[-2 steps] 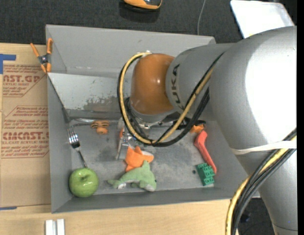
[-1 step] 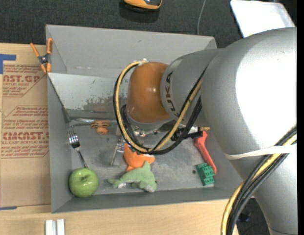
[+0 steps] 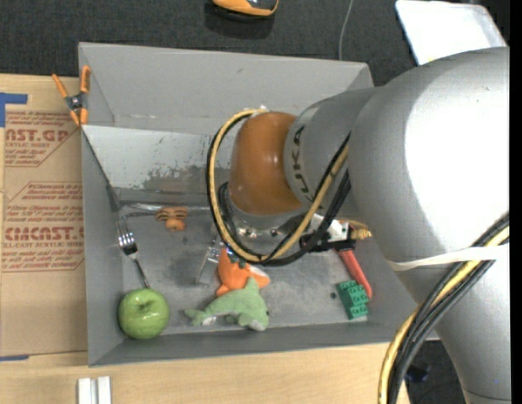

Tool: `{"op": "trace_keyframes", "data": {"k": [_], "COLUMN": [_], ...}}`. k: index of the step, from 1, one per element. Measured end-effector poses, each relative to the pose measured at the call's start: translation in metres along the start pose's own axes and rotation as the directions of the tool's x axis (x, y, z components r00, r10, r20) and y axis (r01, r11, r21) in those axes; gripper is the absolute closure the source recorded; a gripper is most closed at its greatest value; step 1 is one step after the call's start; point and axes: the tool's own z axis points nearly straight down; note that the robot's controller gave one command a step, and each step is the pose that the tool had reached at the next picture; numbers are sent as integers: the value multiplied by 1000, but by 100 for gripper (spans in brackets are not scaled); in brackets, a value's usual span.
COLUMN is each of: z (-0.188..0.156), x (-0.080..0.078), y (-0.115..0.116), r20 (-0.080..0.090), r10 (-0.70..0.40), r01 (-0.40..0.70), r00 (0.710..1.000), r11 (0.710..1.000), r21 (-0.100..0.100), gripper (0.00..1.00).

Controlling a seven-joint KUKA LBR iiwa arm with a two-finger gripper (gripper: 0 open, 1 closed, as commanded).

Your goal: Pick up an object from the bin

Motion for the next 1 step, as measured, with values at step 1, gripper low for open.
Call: {"op": "trace_keyframes", "data": {"k": [1], "z": [-2], "x": [6], "y": [-15], "r20": [-1], "r10": [-236], "r01": [236], "r00": [972], "r11": [972], "r21": [0], "gripper": [0]}}
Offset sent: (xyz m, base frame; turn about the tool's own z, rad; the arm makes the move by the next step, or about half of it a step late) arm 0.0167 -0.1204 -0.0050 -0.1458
